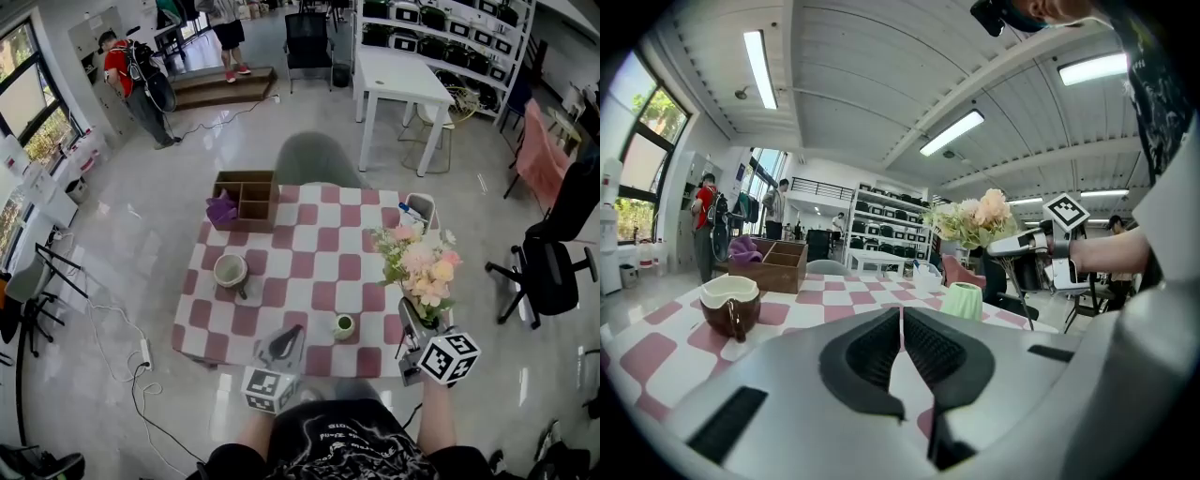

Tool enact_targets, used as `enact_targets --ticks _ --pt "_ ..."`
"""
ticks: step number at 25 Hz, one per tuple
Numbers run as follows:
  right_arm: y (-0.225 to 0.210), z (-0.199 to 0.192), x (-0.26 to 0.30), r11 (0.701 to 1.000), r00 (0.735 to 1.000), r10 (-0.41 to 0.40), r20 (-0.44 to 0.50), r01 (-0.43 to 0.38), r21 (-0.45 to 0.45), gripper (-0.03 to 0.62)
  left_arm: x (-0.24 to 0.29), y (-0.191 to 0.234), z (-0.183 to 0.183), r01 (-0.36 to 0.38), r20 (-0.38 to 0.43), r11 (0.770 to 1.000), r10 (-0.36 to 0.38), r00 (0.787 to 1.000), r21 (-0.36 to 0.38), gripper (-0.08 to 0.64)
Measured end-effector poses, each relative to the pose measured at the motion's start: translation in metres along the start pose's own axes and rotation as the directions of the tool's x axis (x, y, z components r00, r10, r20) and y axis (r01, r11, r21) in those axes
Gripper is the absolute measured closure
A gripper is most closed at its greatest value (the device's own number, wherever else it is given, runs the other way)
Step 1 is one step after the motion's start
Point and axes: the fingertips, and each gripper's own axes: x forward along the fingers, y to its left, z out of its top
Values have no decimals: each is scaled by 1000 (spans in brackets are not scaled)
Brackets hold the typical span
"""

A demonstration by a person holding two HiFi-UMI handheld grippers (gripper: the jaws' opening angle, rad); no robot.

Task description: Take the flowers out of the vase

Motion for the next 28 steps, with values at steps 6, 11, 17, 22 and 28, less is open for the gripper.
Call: enact_targets --ticks 6,11,17,22,28 --pt "-18 -22 8 999 998 -4 -61 6 46 538 7 -3 1 6 -4 1000 -6 1000 -1 540" --pt "-32 -40 16 997 991 -6 -131 16 73 537 13 2 0 -11 -19 1000 11 1000 -11 540" --pt "-48 -55 27 994 985 -2 -174 21 109 537 23 3 2 -17 -24 1000 17 1000 -3 540" --pt "-61 -67 34 990 976 -4 -216 34 133 537 29 6 6 -31 -32 1000 31 999 -6 540" --pt "-70 -80 38 988 967 0 -255 39 149 533 36 5 8 -39 -34 999 38 999 -10 540"
